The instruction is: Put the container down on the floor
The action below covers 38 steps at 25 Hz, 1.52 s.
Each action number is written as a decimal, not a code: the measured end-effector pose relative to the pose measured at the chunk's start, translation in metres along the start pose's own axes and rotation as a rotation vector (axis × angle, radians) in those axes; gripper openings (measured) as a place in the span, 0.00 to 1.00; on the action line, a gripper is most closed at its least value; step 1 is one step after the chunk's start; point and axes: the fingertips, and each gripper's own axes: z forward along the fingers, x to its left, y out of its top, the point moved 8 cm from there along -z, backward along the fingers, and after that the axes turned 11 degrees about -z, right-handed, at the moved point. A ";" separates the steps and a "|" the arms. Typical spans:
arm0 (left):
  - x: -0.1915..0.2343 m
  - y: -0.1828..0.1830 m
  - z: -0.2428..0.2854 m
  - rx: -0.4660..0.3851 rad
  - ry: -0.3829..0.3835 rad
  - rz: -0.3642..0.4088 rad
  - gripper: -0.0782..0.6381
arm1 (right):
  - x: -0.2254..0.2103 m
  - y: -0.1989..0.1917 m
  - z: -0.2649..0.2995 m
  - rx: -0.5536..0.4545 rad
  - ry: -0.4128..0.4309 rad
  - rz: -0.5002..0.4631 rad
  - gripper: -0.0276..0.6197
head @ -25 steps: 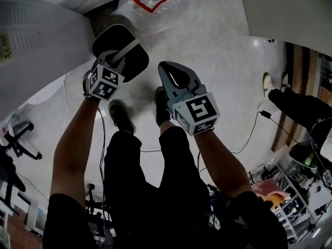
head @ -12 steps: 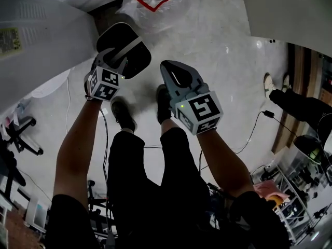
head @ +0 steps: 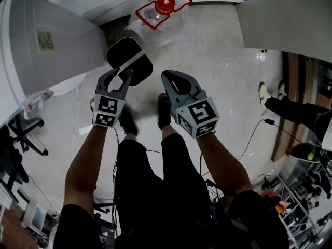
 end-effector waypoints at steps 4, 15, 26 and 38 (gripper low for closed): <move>-0.020 0.030 -0.042 -0.058 0.001 -0.037 0.36 | 0.002 0.034 -0.022 -0.025 -0.009 -0.011 0.06; -0.077 0.111 -0.139 -0.235 -0.005 -0.155 0.31 | 0.022 0.117 -0.084 -0.083 -0.011 -0.016 0.06; -0.121 0.186 -0.225 -0.338 -0.012 -0.146 0.15 | 0.036 0.181 -0.136 -0.109 -0.030 -0.043 0.06; -0.136 0.232 -0.316 -0.463 -0.052 -0.129 0.13 | 0.058 0.253 -0.179 -0.192 0.016 -0.116 0.05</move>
